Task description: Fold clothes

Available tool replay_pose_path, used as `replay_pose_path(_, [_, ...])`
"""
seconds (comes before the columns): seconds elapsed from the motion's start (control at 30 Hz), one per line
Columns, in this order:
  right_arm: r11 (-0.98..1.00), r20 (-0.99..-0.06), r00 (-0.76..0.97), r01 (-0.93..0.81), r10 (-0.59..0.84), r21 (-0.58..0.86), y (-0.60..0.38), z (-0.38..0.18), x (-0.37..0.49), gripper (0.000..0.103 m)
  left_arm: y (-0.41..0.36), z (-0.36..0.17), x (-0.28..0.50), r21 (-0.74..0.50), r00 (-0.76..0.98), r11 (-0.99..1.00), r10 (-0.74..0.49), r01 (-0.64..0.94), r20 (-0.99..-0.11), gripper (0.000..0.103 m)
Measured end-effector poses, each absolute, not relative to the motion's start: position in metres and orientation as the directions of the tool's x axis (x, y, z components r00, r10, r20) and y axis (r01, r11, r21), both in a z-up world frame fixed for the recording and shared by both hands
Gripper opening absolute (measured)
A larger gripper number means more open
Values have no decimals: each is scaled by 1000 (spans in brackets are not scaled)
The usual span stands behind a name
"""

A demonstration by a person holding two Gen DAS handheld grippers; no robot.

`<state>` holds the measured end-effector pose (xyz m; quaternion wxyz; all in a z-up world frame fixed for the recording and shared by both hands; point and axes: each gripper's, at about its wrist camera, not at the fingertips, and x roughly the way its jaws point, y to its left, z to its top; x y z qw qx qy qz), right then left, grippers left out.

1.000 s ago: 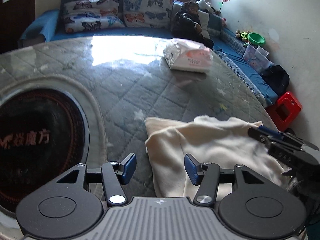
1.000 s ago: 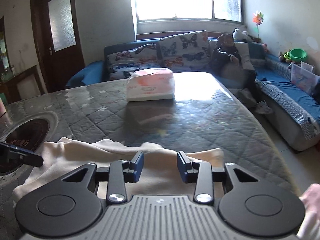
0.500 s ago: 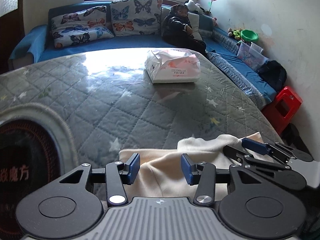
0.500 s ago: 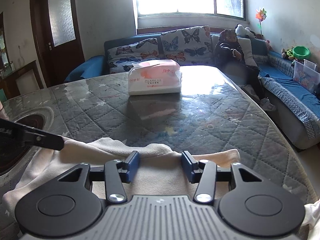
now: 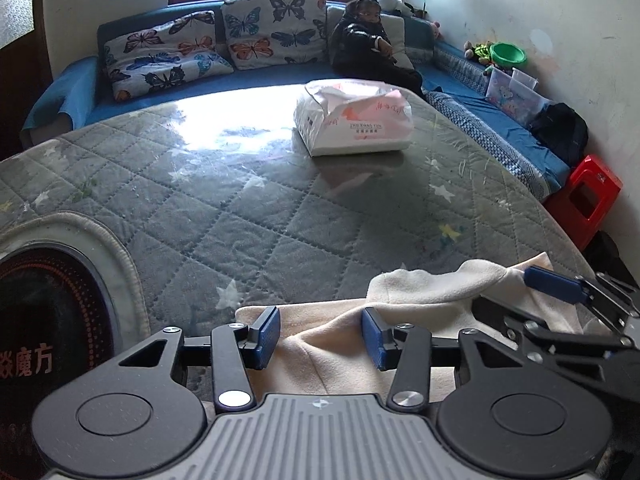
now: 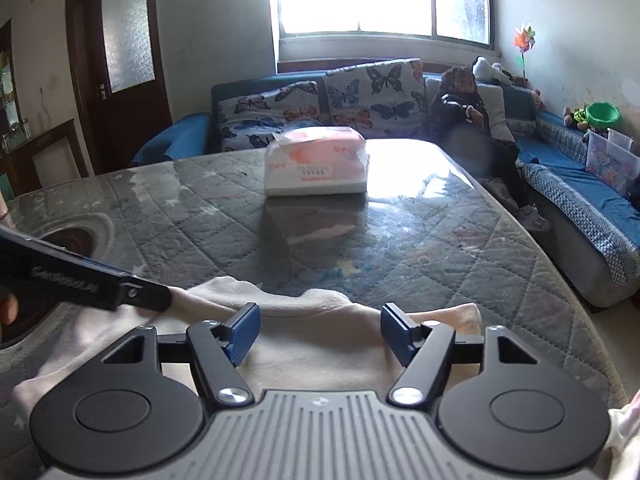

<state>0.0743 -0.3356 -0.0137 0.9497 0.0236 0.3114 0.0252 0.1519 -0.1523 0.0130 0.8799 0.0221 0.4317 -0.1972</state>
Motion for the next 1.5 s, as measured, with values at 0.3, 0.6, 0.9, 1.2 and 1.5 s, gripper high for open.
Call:
replay_pose_path(0.3, [998,-582,812,-58,46,-2,-322,-16,41,69,-156,26,120,-103,574,900,-355,424,-738,48])
replay_pose_path(0.6, [1000,-564,826,-10,4,-9,-327,-19,12,74,-165,23,104,-74,581,892,-351,447,-734,50])
replay_pose_path(0.9, [998,-553,833,-1,-31,-57,-321,-19,0,76,-178,17,98,-52,579,881,-351,470,-736,50])
replay_pose_path(1.2, [996,-561,825,26,-69,-84,-324,-25,-9,77,-189,9,93,7,596,872,-330,490,-732,50])
replay_pose_path(1.5, [990,-545,828,80,-132,-118,-339,-18,-24,78,-191,5,89,53,616,859,-321,510,-719,53])
